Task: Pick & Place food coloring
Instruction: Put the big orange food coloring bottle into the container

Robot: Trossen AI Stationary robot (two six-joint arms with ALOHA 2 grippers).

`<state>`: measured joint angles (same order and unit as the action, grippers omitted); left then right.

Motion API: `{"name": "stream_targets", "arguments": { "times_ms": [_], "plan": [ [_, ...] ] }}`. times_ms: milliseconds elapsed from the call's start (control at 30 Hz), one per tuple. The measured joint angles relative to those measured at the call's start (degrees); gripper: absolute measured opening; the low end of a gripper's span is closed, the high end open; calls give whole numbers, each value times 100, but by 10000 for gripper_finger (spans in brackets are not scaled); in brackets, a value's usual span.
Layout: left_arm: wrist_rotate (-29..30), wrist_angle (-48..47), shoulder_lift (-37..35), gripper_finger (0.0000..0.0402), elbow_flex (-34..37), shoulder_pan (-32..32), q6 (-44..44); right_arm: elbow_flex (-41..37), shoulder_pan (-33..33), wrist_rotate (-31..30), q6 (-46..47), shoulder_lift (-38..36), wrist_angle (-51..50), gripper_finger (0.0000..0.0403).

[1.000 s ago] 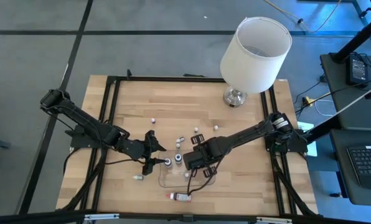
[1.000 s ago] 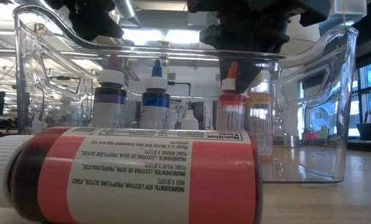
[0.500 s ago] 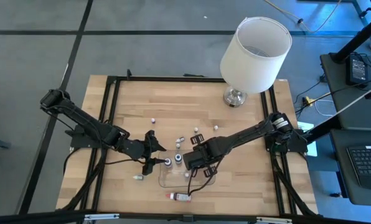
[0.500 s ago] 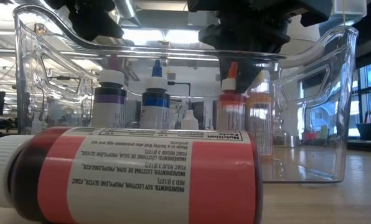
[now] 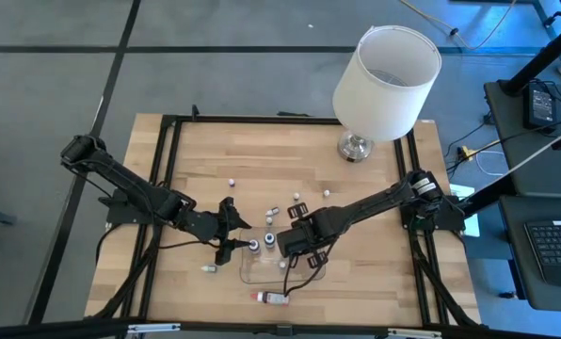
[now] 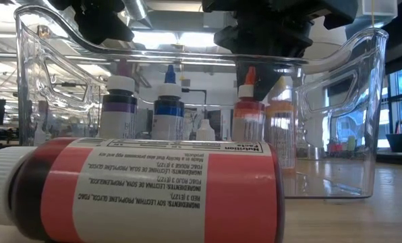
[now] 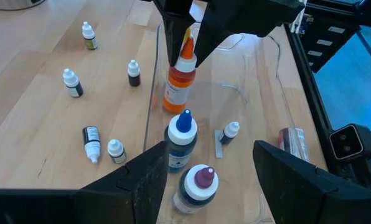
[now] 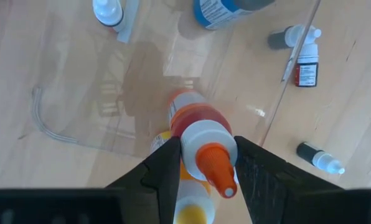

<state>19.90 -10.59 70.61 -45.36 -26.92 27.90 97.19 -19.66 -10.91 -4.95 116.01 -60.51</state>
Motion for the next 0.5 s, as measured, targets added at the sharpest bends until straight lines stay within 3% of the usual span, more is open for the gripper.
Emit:
{"name": "stream_targets", "arguments": {
  "times_ms": [400, 500],
  "plan": [
    [0, 0, 0, 225, 0, 0, 0, 0, 0, -3, -2, 0, -2, 149],
    [-2, 0, 0, 227, 0, 0, 0, 0, 0, -19, 0, 0, 0, 164]
  ]
}}
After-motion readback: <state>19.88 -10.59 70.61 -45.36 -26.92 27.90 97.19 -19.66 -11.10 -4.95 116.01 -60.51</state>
